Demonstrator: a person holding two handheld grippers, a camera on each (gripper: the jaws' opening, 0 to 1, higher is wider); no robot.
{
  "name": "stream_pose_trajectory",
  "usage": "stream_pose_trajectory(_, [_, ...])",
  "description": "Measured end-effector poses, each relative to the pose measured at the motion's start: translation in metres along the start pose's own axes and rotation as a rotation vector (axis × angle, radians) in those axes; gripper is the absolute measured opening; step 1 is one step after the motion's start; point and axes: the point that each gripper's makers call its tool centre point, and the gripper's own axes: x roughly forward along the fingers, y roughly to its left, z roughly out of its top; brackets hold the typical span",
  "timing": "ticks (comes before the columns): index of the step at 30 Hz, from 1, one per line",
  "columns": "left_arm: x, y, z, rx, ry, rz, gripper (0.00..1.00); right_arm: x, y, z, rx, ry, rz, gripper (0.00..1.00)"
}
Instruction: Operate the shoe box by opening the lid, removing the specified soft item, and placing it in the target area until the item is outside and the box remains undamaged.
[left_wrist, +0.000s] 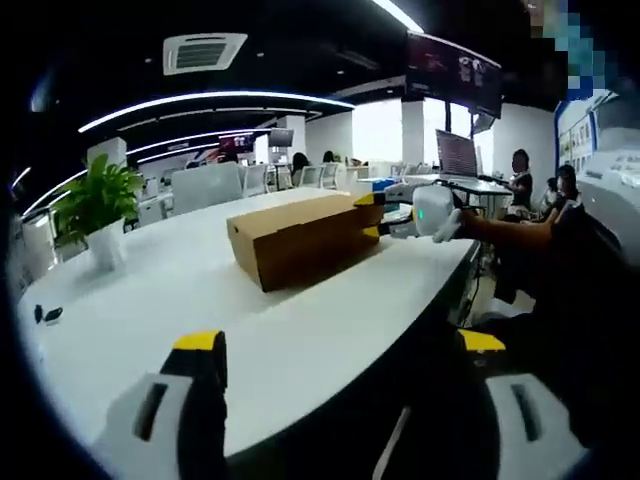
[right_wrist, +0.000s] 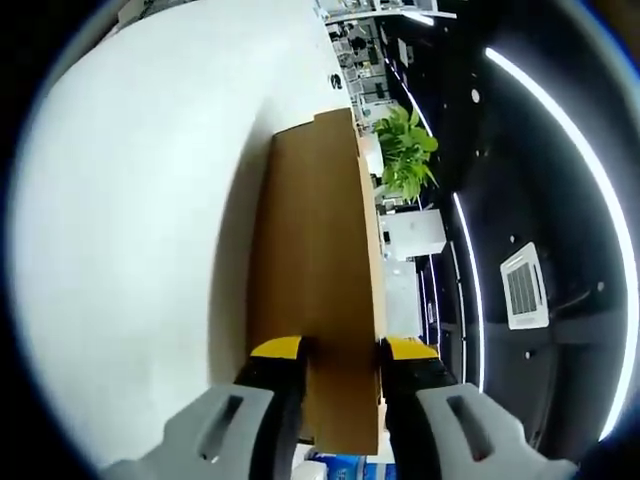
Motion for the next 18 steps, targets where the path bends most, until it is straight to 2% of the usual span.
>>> stream_pose_trajectory(3, [0.007,0.002,-0.006,0.003,0.013,0.001,0.97,0.0,-0.001,0.001,0.0,0.007,0.015,0.29])
stream_pose_trajectory(5, [0.008,0.002,-0.004,0.004,0.005,-0.003,0.94,0.001,0.0,0.001,-0.003,0.01,0.019,0.29])
stream_pose_trajectory(9, [0.012,0.0,0.001,-0.032,-0.021,-0.017,0.94,0.0,0.0,0.002,-0.003,0.007,0.019,0.29])
stream_pose_trajectory(13, [0.022,-0.001,-0.001,-0.051,-0.02,-0.029,0.93,-0.001,0.0,0.003,-0.005,-0.006,0.013,0.3])
stream_pose_trajectory(18, [0.022,-0.003,-0.001,-0.022,-0.004,-0.025,0.95,0.0,0.0,0.004,0.0,-0.016,0.018,0.31])
